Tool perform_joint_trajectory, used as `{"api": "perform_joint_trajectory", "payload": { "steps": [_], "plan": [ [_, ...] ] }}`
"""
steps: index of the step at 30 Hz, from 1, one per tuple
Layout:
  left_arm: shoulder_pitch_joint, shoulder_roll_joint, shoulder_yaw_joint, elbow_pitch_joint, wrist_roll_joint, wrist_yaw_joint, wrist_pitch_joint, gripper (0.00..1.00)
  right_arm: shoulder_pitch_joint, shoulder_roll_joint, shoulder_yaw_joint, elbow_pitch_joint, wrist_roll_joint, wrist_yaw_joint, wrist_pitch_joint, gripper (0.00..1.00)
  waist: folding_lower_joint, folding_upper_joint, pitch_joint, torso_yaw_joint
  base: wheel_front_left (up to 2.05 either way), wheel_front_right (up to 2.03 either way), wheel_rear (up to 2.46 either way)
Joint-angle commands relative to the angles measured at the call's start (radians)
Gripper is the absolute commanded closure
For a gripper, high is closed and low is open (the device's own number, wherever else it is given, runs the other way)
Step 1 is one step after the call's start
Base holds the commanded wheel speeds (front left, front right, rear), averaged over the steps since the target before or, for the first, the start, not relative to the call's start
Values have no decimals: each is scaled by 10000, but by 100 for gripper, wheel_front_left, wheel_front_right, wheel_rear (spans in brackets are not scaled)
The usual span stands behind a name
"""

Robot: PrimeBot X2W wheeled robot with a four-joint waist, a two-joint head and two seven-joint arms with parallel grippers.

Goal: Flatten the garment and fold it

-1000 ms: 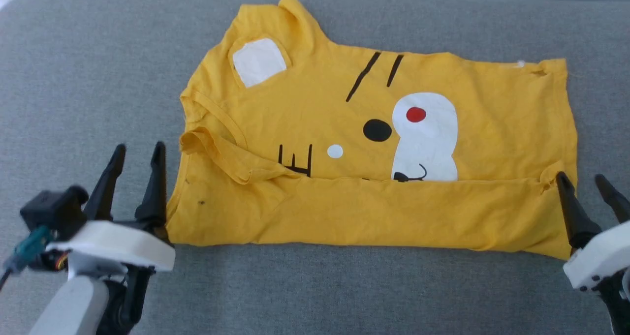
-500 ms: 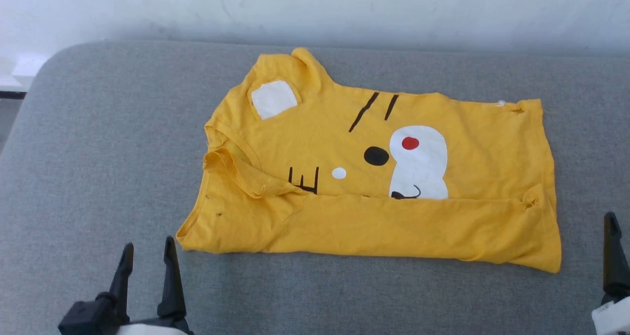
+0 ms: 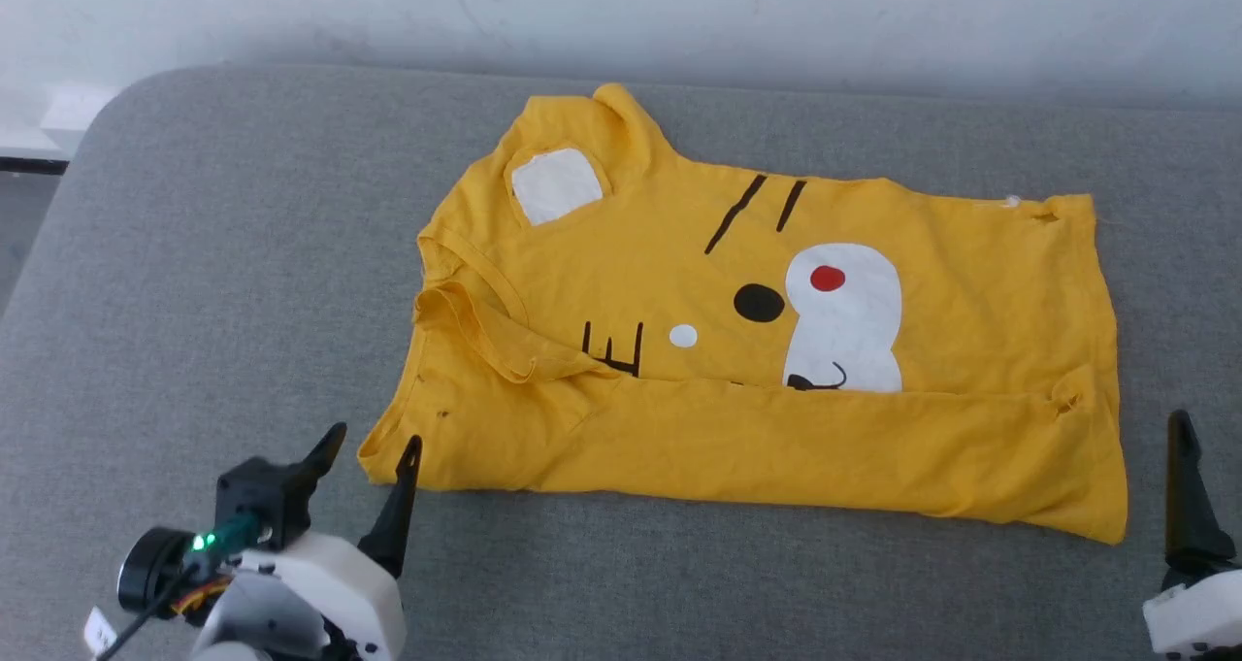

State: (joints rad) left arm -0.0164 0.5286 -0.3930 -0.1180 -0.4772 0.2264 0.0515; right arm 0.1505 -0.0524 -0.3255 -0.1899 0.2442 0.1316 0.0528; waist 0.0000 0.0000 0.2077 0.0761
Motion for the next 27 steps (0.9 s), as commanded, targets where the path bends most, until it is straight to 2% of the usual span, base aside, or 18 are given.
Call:
{"api": "perform_joint_trajectory", "payload": {
  "steps": [1,5,13,16,24,25,26,27],
  "plan": [
    [-214,69,-73,114,-15,-117,177,0,-140,21,30,32,-29,-9,26,0,0,0,127,-21,0,0,0],
    [-793,287,-192,604,-259,-418,1162,0,-205,21,142,149,31,-9,59,0,0,0,365,-112,0,0,0],
    [-1352,294,-294,754,-849,-876,2007,0,-284,22,131,251,-23,-9,198,0,0,0,734,-259,0,0,0],
    [-1413,353,-404,972,-931,-860,2484,0,-288,22,168,255,-20,-9,271,0,0,0,812,-262,0,0,0],
    [-1488,147,-273,2111,-1319,-477,3064,0,-564,22,423,-22,-195,-9,556,0,0,0,971,-282,0,0,0],
    [-1479,144,-284,2261,-1367,-487,3131,15,-624,22,438,-97,-270,-9,600,0,0,0,983,-291,0,0,0],
    [-1475,129,-299,2379,-1434,-538,3178,100,-687,22,440,-177,-345,-9,645,0,0,0,991,-298,0,0,0],
    [-1463,93,-301,2472,-1547,-601,3235,100,-747,22,446,-259,-433,-9,702,0,0,0,994,-305,0,0,0]
  ]
}}
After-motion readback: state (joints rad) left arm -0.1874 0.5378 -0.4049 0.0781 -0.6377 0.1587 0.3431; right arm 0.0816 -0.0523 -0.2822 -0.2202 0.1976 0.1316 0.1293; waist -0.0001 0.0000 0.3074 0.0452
